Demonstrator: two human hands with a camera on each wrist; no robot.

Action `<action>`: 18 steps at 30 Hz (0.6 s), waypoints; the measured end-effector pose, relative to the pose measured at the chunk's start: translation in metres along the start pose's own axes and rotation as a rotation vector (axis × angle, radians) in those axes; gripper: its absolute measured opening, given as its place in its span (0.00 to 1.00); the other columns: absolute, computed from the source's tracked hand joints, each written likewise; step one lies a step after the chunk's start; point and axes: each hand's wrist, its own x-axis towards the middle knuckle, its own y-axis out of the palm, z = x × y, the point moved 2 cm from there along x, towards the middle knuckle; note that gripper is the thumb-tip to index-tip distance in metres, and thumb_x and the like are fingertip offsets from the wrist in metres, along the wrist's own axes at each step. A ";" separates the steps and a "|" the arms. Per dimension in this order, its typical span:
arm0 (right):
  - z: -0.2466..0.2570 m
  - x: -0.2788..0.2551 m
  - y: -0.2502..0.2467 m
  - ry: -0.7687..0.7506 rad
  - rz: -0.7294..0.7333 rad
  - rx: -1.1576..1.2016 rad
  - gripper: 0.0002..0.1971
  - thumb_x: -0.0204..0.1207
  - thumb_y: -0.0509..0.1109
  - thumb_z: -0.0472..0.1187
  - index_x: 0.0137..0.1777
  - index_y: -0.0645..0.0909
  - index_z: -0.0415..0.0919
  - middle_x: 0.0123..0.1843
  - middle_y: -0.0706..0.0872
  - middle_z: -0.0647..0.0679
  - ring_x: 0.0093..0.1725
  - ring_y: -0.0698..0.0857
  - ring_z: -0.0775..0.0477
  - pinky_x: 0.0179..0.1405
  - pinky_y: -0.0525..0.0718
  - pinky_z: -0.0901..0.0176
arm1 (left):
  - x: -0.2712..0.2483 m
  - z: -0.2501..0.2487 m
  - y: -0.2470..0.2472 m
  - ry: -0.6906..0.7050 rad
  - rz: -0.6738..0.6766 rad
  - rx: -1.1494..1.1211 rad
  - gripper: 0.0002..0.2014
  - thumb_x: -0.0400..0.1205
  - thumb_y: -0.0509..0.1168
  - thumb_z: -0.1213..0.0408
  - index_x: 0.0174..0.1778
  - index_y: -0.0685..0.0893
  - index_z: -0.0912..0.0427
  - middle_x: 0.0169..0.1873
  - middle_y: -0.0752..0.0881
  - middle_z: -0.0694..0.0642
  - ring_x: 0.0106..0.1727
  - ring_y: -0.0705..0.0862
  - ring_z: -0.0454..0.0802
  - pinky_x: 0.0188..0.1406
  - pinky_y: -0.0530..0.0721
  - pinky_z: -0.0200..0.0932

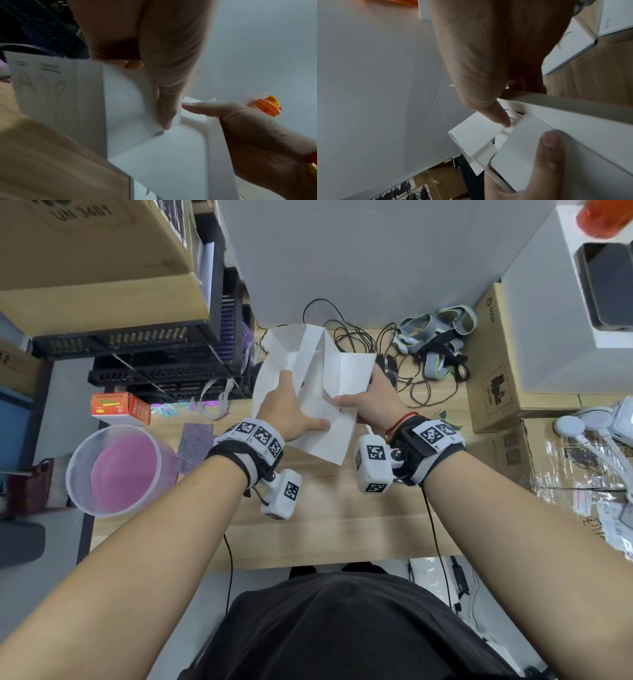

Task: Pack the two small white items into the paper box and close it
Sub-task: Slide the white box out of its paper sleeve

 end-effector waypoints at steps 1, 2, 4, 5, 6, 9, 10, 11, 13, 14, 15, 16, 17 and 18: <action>0.000 0.000 0.000 -0.013 0.010 -0.031 0.29 0.65 0.76 0.19 0.62 0.77 0.44 0.56 0.87 0.46 0.56 0.87 0.46 0.49 0.90 0.48 | 0.001 -0.001 0.000 0.004 -0.021 0.004 0.38 0.66 0.84 0.50 0.63 0.69 0.57 0.53 0.82 0.54 0.51 0.81 0.55 0.47 0.82 0.51; 0.000 0.000 0.000 -0.016 0.009 -0.049 0.28 0.65 0.75 0.20 0.61 0.77 0.46 0.55 0.87 0.47 0.56 0.87 0.47 0.52 0.89 0.46 | 0.001 -0.002 -0.001 0.009 -0.029 -0.015 0.34 0.68 0.82 0.52 0.62 0.71 0.57 0.53 0.83 0.53 0.51 0.82 0.54 0.46 0.81 0.50; -0.003 0.001 -0.002 -0.004 0.026 -0.073 0.29 0.64 0.78 0.24 0.63 0.77 0.44 0.58 0.87 0.45 0.59 0.87 0.44 0.56 0.89 0.40 | 0.003 -0.002 -0.002 0.016 -0.022 -0.076 0.25 0.72 0.79 0.54 0.57 0.75 0.57 0.48 0.82 0.51 0.49 0.81 0.52 0.42 0.78 0.46; -0.004 0.001 -0.001 0.010 0.047 -0.084 0.31 0.63 0.80 0.27 0.67 0.77 0.42 0.60 0.87 0.43 0.60 0.87 0.42 0.56 0.89 0.37 | 0.004 -0.001 -0.003 0.021 -0.024 -0.127 0.20 0.74 0.77 0.55 0.55 0.77 0.57 0.44 0.81 0.50 0.45 0.81 0.51 0.40 0.76 0.45; -0.005 0.001 -0.001 0.021 0.063 -0.090 0.33 0.63 0.81 0.30 0.69 0.76 0.42 0.61 0.88 0.43 0.61 0.88 0.41 0.55 0.89 0.36 | 0.004 -0.001 -0.005 0.022 -0.034 -0.194 0.17 0.76 0.76 0.56 0.54 0.78 0.56 0.39 0.79 0.49 0.42 0.80 0.51 0.39 0.76 0.44; -0.009 -0.002 -0.001 0.022 0.031 -0.093 0.34 0.63 0.82 0.36 0.70 0.77 0.43 0.61 0.88 0.44 0.60 0.89 0.42 0.54 0.90 0.36 | 0.005 -0.001 -0.010 -0.017 -0.006 -0.361 0.15 0.78 0.74 0.57 0.55 0.79 0.57 0.35 0.77 0.49 0.34 0.78 0.46 0.29 0.74 0.40; -0.009 -0.003 -0.001 0.007 0.010 -0.090 0.32 0.64 0.83 0.37 0.70 0.77 0.42 0.61 0.88 0.45 0.59 0.89 0.44 0.54 0.90 0.38 | 0.004 -0.002 -0.010 -0.035 0.023 -0.392 0.17 0.78 0.74 0.52 0.56 0.79 0.58 0.37 0.79 0.49 0.34 0.78 0.46 0.28 0.74 0.40; -0.008 -0.004 0.000 -0.017 -0.007 -0.096 0.31 0.65 0.83 0.38 0.69 0.77 0.41 0.60 0.89 0.45 0.58 0.89 0.45 0.54 0.90 0.41 | 0.003 -0.004 -0.009 -0.046 0.043 -0.415 0.22 0.77 0.73 0.45 0.56 0.80 0.58 0.40 0.82 0.49 0.37 0.80 0.46 0.29 0.76 0.41; -0.005 -0.004 0.005 -0.090 -0.015 -0.150 0.29 0.65 0.83 0.40 0.66 0.78 0.41 0.58 0.89 0.47 0.57 0.89 0.47 0.56 0.90 0.44 | 0.001 -0.008 -0.007 -0.043 0.023 -0.409 0.33 0.69 0.72 0.32 0.54 0.80 0.59 0.47 0.86 0.51 0.45 0.84 0.48 0.40 0.83 0.46; -0.002 -0.005 0.008 -0.116 -0.003 -0.184 0.29 0.64 0.83 0.40 0.65 0.79 0.41 0.57 0.90 0.47 0.57 0.89 0.48 0.57 0.89 0.45 | 0.000 -0.010 -0.006 -0.038 -0.011 -0.368 0.36 0.66 0.72 0.28 0.52 0.80 0.58 0.48 0.85 0.51 0.47 0.84 0.49 0.45 0.83 0.46; 0.002 -0.005 0.011 -0.127 0.015 -0.212 0.29 0.63 0.83 0.41 0.65 0.79 0.41 0.57 0.90 0.48 0.57 0.89 0.49 0.58 0.88 0.44 | 0.000 -0.010 -0.005 -0.034 -0.046 -0.330 0.36 0.66 0.72 0.28 0.51 0.79 0.57 0.47 0.84 0.50 0.48 0.83 0.48 0.45 0.81 0.45; 0.004 -0.005 0.013 -0.128 0.034 -0.233 0.30 0.62 0.82 0.42 0.65 0.79 0.42 0.57 0.90 0.48 0.57 0.89 0.49 0.59 0.88 0.43 | -0.001 -0.011 -0.005 -0.036 -0.083 -0.310 0.34 0.67 0.72 0.30 0.51 0.80 0.57 0.46 0.83 0.49 0.47 0.83 0.48 0.45 0.81 0.45; 0.005 -0.005 0.014 -0.119 0.049 -0.247 0.30 0.61 0.81 0.42 0.65 0.79 0.42 0.58 0.90 0.48 0.57 0.89 0.47 0.58 0.88 0.41 | 0.000 -0.010 -0.005 -0.047 -0.120 -0.301 0.32 0.68 0.72 0.32 0.52 0.80 0.57 0.45 0.83 0.48 0.48 0.83 0.48 0.45 0.81 0.45; 0.007 -0.004 0.013 -0.099 0.056 -0.250 0.31 0.60 0.80 0.42 0.66 0.78 0.42 0.58 0.89 0.47 0.57 0.89 0.45 0.57 0.88 0.39 | 0.001 -0.009 -0.006 -0.060 -0.154 -0.305 0.30 0.70 0.71 0.34 0.52 0.81 0.57 0.45 0.84 0.49 0.49 0.84 0.49 0.48 0.83 0.48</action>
